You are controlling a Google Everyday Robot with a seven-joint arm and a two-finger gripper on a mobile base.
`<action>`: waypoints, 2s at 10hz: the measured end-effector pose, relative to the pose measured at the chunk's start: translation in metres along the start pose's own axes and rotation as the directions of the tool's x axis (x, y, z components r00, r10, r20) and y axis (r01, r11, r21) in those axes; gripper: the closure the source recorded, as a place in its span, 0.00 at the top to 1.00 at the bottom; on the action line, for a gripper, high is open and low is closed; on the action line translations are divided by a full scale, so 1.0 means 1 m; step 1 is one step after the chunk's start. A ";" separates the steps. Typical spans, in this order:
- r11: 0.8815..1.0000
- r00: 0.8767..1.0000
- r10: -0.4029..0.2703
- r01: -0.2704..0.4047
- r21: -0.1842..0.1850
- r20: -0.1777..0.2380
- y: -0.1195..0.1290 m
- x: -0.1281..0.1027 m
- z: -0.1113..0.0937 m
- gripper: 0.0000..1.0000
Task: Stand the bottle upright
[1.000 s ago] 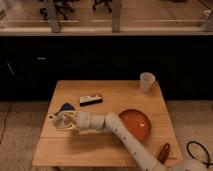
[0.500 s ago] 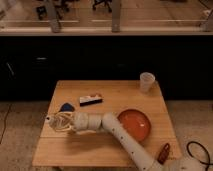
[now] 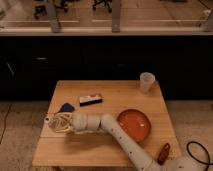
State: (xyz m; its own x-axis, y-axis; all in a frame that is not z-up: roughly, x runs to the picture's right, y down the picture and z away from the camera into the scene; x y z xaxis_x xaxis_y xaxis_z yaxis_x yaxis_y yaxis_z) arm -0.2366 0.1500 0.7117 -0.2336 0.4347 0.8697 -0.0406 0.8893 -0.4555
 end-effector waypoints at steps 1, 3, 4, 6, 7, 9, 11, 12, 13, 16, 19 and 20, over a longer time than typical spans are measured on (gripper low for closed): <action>1.000 1.000 0.005 -0.005 0.000 0.003 0.001 0.001 0.000 0.00; 1.000 1.000 0.011 -0.011 0.001 0.006 0.001 0.003 0.000 0.00; 1.000 1.000 0.014 -0.014 0.002 0.007 0.001 0.005 -0.001 0.00; 1.000 1.000 0.020 -0.020 0.002 0.010 0.002 0.007 0.000 0.00; 1.000 1.000 0.022 -0.022 0.003 0.011 0.002 0.007 -0.001 0.00; 1.000 1.000 0.027 -0.027 0.007 0.014 0.002 0.009 -0.002 0.00; 0.999 0.999 0.031 -0.031 0.008 0.016 0.002 0.010 -0.002 0.00; 0.999 0.999 0.033 -0.033 0.010 0.018 0.002 0.010 -0.002 0.00; 0.999 0.999 0.035 -0.035 0.009 0.018 0.002 0.011 -0.003 0.00; 0.999 0.999 0.039 -0.039 0.010 0.018 0.003 0.012 -0.004 0.00; 0.999 0.999 0.042 -0.043 0.013 0.019 0.003 0.013 -0.005 0.04; 0.999 0.999 0.046 -0.046 0.018 0.021 0.001 0.013 -0.007 0.14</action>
State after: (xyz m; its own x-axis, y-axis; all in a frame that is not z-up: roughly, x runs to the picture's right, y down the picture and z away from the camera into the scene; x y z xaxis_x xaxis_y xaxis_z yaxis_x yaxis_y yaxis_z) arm -0.2331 0.1578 0.7238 -0.2555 0.4720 0.8437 -0.0475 0.8655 -0.4986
